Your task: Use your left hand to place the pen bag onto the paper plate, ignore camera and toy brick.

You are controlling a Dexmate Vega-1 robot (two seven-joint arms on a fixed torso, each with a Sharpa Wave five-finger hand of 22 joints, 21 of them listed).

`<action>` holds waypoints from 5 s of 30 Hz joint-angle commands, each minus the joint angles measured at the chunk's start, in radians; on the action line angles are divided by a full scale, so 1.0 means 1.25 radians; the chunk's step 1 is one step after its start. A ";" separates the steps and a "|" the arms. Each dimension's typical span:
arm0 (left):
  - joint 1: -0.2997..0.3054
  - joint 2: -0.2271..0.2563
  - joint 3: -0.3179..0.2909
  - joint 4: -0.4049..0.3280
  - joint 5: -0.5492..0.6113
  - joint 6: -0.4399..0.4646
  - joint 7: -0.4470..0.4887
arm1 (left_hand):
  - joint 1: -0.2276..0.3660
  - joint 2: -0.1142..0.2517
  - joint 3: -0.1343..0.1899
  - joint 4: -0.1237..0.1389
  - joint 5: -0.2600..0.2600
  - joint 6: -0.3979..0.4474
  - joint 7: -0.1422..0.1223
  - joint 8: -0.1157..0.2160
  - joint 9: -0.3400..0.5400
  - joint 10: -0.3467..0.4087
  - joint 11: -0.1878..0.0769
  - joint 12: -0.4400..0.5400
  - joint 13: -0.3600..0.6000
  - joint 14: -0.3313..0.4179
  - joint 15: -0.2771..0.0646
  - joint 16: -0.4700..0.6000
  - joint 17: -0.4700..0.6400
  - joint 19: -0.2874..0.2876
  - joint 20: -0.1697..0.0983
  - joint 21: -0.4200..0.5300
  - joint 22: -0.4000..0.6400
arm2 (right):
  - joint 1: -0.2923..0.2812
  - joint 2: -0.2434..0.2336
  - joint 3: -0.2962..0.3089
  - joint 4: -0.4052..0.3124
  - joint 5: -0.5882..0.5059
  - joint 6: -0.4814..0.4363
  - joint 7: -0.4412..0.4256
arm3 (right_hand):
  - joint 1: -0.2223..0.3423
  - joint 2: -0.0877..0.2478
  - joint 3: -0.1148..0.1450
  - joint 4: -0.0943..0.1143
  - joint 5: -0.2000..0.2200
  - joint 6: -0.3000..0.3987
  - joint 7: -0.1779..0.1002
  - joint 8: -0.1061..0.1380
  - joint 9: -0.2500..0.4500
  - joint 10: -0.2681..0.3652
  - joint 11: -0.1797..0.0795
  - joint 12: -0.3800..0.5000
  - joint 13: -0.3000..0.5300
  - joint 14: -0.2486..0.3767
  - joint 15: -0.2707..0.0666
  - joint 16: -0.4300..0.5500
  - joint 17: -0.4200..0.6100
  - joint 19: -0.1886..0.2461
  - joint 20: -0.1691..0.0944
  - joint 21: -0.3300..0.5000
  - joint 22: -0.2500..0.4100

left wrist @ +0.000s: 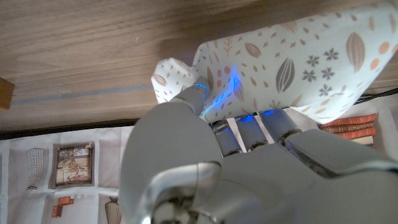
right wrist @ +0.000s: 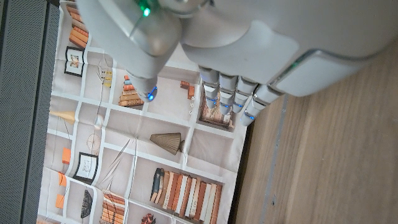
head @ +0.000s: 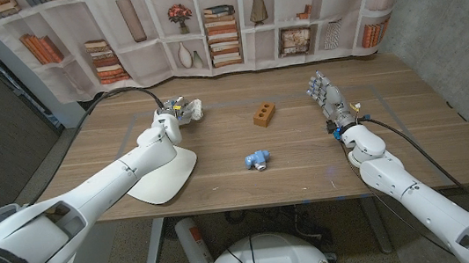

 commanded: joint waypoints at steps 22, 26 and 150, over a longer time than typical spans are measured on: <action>0.066 0.074 -0.066 -0.096 -0.027 -0.089 0.004 | -0.018 -0.009 -0.004 0.010 -0.005 0.008 -0.004 -0.006 0.001 0.010 -0.005 -0.011 0.004 0.005 -0.094 -0.011 0.003 -0.004 -0.009 0.005 0.000 | -0.024 -0.003 0.005 -0.030 -0.011 0.011 -0.028 | 0.004 0.003 0.001 -0.003 -0.003 0.003 0.002 -0.001 0.001 0.005 0.003 -0.001 0.003 0.006 0.001 0.000 0.002 0.008 -0.019 -0.009 0.002; 0.084 0.088 -0.077 -0.113 -0.030 -0.103 0.006 | -0.019 -0.009 -0.004 0.010 -0.005 0.010 -0.005 -0.006 0.001 0.011 -0.005 -0.012 0.004 0.006 -0.094 -0.012 0.004 -0.005 -0.009 0.005 0.000 | -0.025 -0.002 0.005 -0.030 -0.013 0.013 -0.031 | 0.004 0.003 0.001 -0.003 -0.003 0.004 0.002 -0.001 0.001 0.005 0.004 -0.001 0.003 0.006 0.001 0.000 0.002 0.008 -0.019 -0.010 0.003; 0.419 0.273 -0.328 -0.294 -0.066 -0.402 0.081 | -0.040 -0.022 -0.010 0.011 -0.008 0.049 -0.014 -0.013 0.000 0.043 -0.017 -0.025 0.021 0.032 -0.108 -0.014 0.033 -0.009 -0.018 0.017 -0.001 | -0.048 -0.016 0.004 -0.076 -0.050 -0.008 -0.085 | 0.004 0.007 -0.007 -0.003 -0.002 0.004 0.003 -0.001 0.001 0.008 0.002 -0.002 0.003 0.008 0.002 -0.001 0.002 0.019 -0.018 -0.046 0.004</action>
